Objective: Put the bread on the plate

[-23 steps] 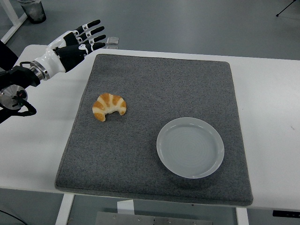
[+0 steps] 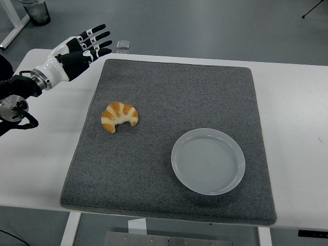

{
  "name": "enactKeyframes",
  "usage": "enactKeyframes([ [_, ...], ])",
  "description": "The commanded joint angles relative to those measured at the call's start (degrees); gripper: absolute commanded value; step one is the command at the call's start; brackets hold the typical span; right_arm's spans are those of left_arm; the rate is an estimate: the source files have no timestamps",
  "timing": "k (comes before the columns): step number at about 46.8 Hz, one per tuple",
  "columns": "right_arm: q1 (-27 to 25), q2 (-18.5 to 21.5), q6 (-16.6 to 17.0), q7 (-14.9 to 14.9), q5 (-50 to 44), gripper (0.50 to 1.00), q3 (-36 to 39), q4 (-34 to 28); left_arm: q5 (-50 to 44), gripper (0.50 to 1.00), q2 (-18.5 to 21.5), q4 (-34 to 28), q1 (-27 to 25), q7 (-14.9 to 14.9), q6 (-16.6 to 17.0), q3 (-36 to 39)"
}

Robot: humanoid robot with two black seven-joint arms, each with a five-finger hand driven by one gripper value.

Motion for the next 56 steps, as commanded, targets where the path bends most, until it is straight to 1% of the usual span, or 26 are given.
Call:
enactKeyframes([
  [1,0.00,0.00,0.01,0.01,0.00,0.952,0.00,-0.02,-0.01,1.000,-0.44,0.55,0.15,0.04,-0.27,-0.57],
  [5,0.00,0.00,-0.07,0.01,0.00,0.952,0.00,-0.02,0.08,1.000,-0.36,0.98,0.42,-0.05,-1.32,-1.53],
  [7,0.00,0.00,0.01,0.01,0.00,0.952,0.00,-0.02,0.08,1.000,-0.36,1.86,0.51,-0.05,-3.16,-1.89],
  [11,0.00,0.00,0.01,0.01,0.00,0.952,0.00,-0.02,0.08,1.000,-0.53,5.46,0.51,-0.23,-6.94,-1.89],
  [12,0.00,0.00,0.01,0.01,0.00,0.952,0.00,-0.02,0.08,1.000,-0.62,5.99,0.51,-0.23,-7.30,-1.89],
  [20,0.00,0.00,0.01,0.01,0.00,0.952,0.00,-0.02,0.60,1.000,-1.32,7.14,0.15,-0.14,-7.39,-1.80],
  [39,0.00,0.00,0.01,0.01,0.00,0.952,0.00,-0.02,0.78,1.000,-0.53,6.52,0.15,-0.14,-7.13,-1.62],
  [43,0.00,0.00,0.01,0.01,0.00,0.952,0.00,-0.02,0.96,1.000,-0.36,6.17,-0.02,-0.05,-5.90,-1.01],
  [47,0.00,0.00,0.01,0.01,0.00,0.952,0.00,-0.02,1.57,1.000,0.69,3.89,-0.28,0.12,-3.27,-0.75],
  [51,0.00,0.00,0.01,0.01,0.00,0.952,0.00,-0.02,4.29,0.999,2.28,0.12,-0.90,0.12,0.16,0.22],
  [56,0.00,0.00,-0.07,0.01,0.00,0.952,0.00,-0.02,10.26,0.999,3.68,-5.07,-1.69,0.12,6.04,1.36],
])
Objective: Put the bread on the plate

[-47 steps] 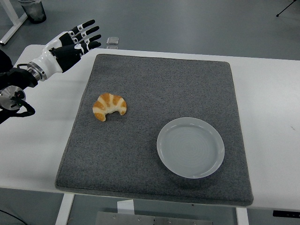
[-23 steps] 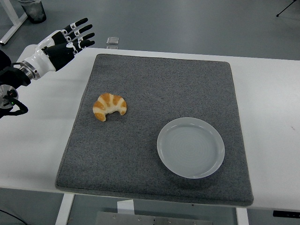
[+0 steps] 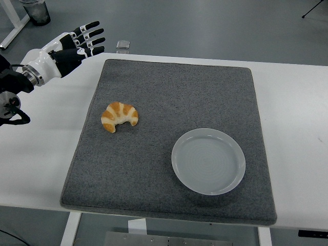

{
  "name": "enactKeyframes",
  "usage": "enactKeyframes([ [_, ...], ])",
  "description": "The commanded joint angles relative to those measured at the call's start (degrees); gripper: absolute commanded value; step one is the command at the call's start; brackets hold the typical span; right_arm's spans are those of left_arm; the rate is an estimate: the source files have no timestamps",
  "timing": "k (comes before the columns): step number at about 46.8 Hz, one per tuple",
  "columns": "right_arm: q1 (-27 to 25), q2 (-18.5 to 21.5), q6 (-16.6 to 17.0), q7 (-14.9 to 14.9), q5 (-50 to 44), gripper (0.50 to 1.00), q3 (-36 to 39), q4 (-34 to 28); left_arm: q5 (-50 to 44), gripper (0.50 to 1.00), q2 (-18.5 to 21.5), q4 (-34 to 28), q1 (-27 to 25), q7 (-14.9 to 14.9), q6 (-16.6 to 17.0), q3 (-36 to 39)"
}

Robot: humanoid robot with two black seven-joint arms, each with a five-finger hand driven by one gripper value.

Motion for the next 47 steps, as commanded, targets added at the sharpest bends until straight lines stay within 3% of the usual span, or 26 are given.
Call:
enactKeyframes([
  [1,0.00,0.00,0.03,0.00,0.00,0.952,0.00,0.00,4.93,0.999,0.90,-3.96,-0.50,0.00,4.54,0.99],
  [8,0.00,0.00,-0.05,0.00,0.00,0.952,0.00,0.00,11.97,1.000,3.01,-8.37,-2.17,0.17,9.55,3.01],
  [34,0.00,0.00,-0.05,0.00,0.00,0.954,0.00,0.00,14.78,0.996,4.15,-8.46,-5.25,0.17,9.12,3.19],
  [40,0.00,0.00,-0.05,0.00,0.00,0.952,0.00,0.00,24.79,0.996,5.11,-10.30,-7.18,0.52,9.03,7.66],
  [47,0.00,0.00,0.03,0.00,0.00,0.952,0.00,0.00,38.33,0.996,6.79,-10.92,-13.85,0.87,8.94,17.68],
])
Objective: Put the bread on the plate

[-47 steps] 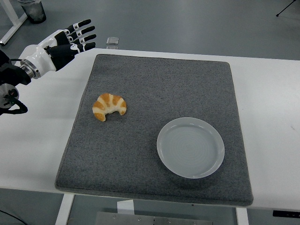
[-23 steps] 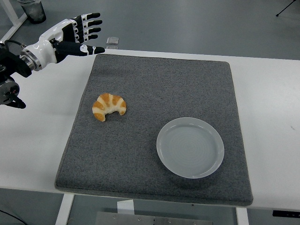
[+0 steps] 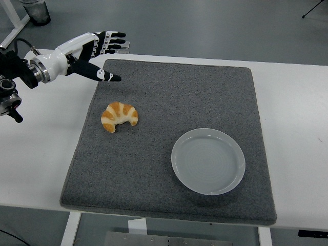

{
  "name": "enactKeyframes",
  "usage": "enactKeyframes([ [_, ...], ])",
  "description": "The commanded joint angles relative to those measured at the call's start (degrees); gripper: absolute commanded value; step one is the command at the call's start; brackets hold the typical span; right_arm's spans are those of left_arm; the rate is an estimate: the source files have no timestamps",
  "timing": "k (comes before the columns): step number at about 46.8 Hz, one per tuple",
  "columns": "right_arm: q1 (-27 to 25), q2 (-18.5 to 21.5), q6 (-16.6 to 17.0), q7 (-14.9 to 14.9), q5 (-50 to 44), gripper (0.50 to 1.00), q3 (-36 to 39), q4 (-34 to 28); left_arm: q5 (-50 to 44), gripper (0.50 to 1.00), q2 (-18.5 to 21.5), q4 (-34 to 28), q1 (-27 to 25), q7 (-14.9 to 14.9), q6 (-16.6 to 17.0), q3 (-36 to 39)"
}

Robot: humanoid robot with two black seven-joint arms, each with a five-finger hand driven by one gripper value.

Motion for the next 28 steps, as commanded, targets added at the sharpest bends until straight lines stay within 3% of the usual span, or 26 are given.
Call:
enactKeyframes([
  [1,-0.01,0.00,0.05,0.01,0.01,0.952,0.00,0.00,5.81,0.996,0.72,0.07,-3.74,0.03,-0.04,5.14],
  [9,-0.01,0.00,-0.04,0.01,0.01,0.952,0.00,0.00,9.25,0.996,2.04,0.07,-9.90,0.12,-3.38,12.00],
  [14,-0.01,0.00,-0.04,0.01,0.01,0.952,0.00,0.00,13.72,0.996,2.04,0.07,-12.89,0.64,-3.82,16.31],
  [21,-0.01,0.00,0.05,0.01,0.01,0.952,0.00,0.00,21.46,0.996,1.95,0.33,-13.77,0.65,-3.74,18.16],
  [28,-0.01,0.00,0.05,0.01,0.01,0.952,0.00,0.00,22.35,0.996,1.07,0.59,-13.60,0.73,-3.39,18.16],
])
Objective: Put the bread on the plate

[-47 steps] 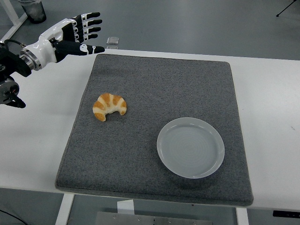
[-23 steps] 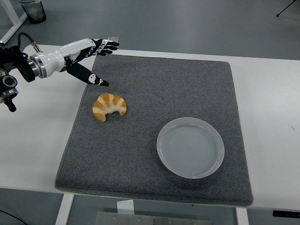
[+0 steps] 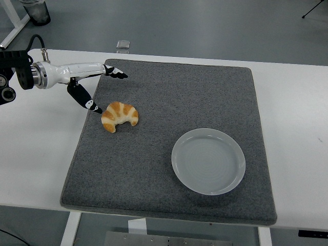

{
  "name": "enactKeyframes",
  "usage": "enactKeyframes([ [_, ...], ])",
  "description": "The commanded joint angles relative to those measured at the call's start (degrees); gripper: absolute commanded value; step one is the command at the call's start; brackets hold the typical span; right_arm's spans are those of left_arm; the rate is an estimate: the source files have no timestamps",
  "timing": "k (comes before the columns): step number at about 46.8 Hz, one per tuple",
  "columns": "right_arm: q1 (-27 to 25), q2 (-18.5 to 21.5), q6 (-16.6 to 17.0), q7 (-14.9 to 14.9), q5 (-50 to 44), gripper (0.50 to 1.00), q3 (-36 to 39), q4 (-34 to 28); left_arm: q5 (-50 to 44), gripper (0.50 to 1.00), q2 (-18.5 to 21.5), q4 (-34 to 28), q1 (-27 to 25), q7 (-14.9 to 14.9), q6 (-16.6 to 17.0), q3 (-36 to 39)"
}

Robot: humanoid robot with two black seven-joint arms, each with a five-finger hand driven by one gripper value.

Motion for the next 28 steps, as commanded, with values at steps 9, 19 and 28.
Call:
enactKeyframes([
  [9,0.00,0.00,0.04,0.01,0.01,0.952,0.00,0.00,-0.03,0.994,-2.60,1.94,1.82,0.17,1.04,-0.08],
  [19,0.00,0.00,0.04,0.01,0.01,0.952,0.00,0.00,-1.08,0.990,-7.70,5.54,4.54,0.09,3.15,-0.60],
  [28,0.00,0.00,0.04,0.01,0.01,0.952,0.00,0.00,-1.08,0.990,-9.47,5.63,5.60,0.09,5.17,-0.52],
])
